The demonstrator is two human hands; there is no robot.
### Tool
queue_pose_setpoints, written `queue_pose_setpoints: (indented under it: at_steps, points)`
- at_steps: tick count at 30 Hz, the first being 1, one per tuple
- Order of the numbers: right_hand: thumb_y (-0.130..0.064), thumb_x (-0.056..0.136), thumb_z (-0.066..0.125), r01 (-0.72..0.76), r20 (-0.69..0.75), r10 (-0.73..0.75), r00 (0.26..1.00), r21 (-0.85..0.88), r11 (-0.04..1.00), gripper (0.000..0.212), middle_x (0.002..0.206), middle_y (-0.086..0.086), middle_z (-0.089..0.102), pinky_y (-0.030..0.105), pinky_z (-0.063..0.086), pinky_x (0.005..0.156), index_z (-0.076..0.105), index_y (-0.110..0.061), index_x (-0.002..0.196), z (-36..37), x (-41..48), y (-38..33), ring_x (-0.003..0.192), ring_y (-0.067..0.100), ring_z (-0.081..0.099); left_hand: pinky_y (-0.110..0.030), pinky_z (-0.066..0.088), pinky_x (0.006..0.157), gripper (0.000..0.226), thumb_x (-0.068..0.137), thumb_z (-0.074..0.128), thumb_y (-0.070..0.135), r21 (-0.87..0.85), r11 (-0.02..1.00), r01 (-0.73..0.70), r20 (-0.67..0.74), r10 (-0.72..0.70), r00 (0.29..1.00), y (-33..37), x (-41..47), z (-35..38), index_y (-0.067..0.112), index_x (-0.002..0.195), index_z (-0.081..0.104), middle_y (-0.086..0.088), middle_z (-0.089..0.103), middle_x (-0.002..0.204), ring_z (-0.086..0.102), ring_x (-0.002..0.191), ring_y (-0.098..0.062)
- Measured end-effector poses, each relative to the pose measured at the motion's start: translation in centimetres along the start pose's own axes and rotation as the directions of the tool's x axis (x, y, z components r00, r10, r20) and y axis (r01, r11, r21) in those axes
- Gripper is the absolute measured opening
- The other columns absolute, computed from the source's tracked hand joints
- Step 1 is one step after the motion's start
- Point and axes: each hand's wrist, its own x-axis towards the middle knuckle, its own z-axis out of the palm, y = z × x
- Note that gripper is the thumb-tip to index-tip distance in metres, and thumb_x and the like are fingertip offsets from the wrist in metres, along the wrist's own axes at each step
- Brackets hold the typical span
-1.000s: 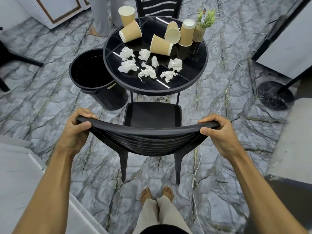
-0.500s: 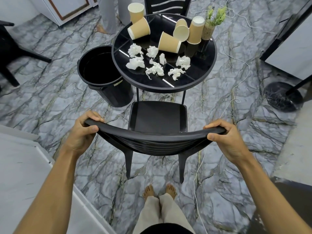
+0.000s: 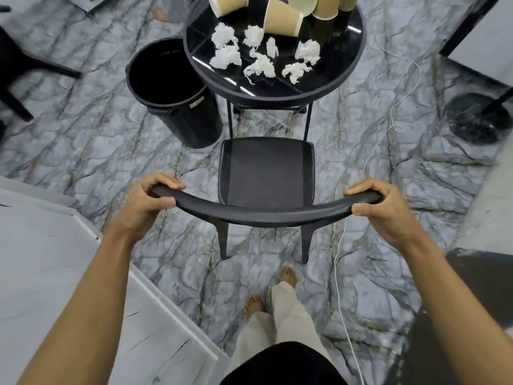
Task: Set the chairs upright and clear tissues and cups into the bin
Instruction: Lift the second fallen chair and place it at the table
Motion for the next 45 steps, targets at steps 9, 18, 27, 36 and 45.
queue_pose_setpoints:
  at_steps: [9,18,27,36,45]
  points:
    - [-0.043,0.034,0.096,-0.042,-0.024,0.041,0.999,-0.075,0.996,0.05,0.088,-0.005,0.075,0.021,0.055,0.078,0.078,-0.024,0.076,0.4,-3.8,2.0,0.09,0.012,0.068,-0.034,0.053,0.093,0.049,0.038,0.096,0.044,0.094,0.995,0.036,-0.008,-0.035,0.999,-1.7,-3.5,-0.3,0.02,0.075,0.074,-0.001,0.072,0.091,0.064,0.112,-0.026]
    - [-0.007,0.063,0.076,-0.058,-0.049,0.051,0.997,-0.158,0.986,0.025,0.111,0.001,0.072,0.023,0.052,0.085,0.077,-0.025,0.08,1.1,-5.0,1.5,0.109,0.014,0.066,-0.031,0.051,0.089,0.048,0.052,0.089,0.051,0.215,0.975,0.064,0.005,-0.067,0.998,-0.9,-5.1,0.3,0.024,0.09,0.076,0.001,0.07,0.116,0.061,0.116,-0.018]
    - [-0.045,0.088,0.067,0.143,0.161,-0.01,0.987,-0.843,0.519,0.031,0.125,-0.016,0.063,0.038,0.04,0.106,0.066,-0.036,0.118,6.0,-4.5,-2.9,0.122,0.006,0.053,-0.028,0.03,0.106,0.028,0.089,0.067,0.039,0.603,0.796,0.049,0.103,-0.139,0.985,2.3,-6.2,1.4,0.035,0.117,0.069,0.022,0.052,0.138,0.042,0.132,0.003]
    - [-0.054,0.097,0.045,0.259,0.32,0.19,0.928,-0.922,0.289,0.048,0.153,-0.003,0.04,0.049,0.031,0.114,0.045,-0.036,0.141,14.0,0.4,-2.1,0.143,0.018,0.031,-0.032,0.025,0.116,0.04,0.099,0.046,0.044,0.69,0.717,0.095,0.027,-0.156,0.987,2.7,-6.4,0.2,0.039,0.138,0.052,0.013,0.042,0.151,0.034,0.14,-0.007]
    - [-0.052,0.101,0.037,0.4,0.419,0.353,0.837,-0.907,0.129,0.053,0.162,-0.002,0.022,0.049,0.028,0.113,0.033,-0.033,0.15,19.9,7.2,-1.7,0.148,0.019,0.021,-0.029,0.02,0.115,0.048,0.101,0.044,0.043,0.789,0.592,0.165,-0.093,-0.151,0.984,1.6,-4.8,-3.2,0.03,0.147,0.042,0.008,0.038,0.154,0.031,0.143,-0.01]
